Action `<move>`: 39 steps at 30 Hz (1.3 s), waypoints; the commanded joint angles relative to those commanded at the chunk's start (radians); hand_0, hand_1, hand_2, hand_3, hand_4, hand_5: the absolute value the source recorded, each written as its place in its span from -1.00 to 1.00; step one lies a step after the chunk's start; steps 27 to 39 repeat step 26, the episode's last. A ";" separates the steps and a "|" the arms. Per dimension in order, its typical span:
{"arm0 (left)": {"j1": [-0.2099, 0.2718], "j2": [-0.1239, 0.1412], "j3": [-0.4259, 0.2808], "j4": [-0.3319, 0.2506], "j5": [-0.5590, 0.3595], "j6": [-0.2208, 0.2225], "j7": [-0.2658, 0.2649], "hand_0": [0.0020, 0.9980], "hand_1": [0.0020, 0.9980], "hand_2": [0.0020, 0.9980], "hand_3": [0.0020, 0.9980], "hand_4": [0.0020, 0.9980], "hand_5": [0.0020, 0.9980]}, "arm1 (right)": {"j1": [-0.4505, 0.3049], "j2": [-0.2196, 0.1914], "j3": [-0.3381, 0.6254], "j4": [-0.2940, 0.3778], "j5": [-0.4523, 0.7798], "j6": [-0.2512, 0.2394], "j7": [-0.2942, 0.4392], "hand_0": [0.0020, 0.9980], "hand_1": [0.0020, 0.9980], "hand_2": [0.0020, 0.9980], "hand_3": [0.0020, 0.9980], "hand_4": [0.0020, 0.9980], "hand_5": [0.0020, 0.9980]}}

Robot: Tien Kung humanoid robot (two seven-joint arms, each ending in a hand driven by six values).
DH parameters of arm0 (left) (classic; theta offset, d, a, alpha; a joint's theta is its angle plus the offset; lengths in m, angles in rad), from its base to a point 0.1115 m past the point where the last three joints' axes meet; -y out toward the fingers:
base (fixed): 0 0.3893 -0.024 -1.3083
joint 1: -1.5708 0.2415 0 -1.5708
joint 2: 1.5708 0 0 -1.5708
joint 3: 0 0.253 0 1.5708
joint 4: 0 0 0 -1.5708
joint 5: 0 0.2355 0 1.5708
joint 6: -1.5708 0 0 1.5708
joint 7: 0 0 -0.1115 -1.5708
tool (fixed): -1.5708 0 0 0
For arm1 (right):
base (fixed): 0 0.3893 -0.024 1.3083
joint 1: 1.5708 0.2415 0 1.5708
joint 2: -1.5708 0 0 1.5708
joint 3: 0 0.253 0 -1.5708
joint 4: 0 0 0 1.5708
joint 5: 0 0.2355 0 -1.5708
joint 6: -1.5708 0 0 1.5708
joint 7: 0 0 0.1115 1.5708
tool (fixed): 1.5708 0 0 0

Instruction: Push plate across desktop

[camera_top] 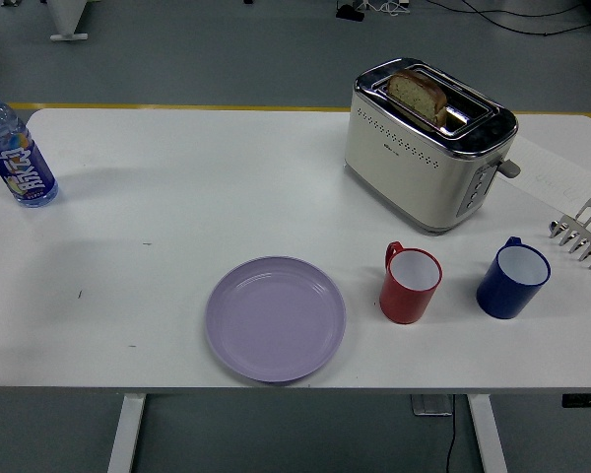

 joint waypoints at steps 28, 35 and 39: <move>-0.001 0.009 0.000 -0.005 0.010 0.008 -0.010 0.48 0.49 0.43 0.37 0.14 1.00 | 0.017 0.064 0.354 -0.106 -0.321 0.055 -0.059 0.43 0.37 0.58 0.44 0.02 0.05; -0.001 0.009 0.000 -0.005 0.010 0.008 -0.010 0.48 0.49 0.43 0.37 0.14 1.00 | 0.017 0.064 0.354 -0.106 -0.321 0.055 -0.059 0.43 0.37 0.58 0.44 0.02 0.05; -0.001 0.009 0.000 -0.005 0.010 0.008 -0.010 0.48 0.49 0.43 0.37 0.14 1.00 | 0.017 0.064 0.354 -0.106 -0.321 0.055 -0.059 0.43 0.37 0.58 0.44 0.02 0.05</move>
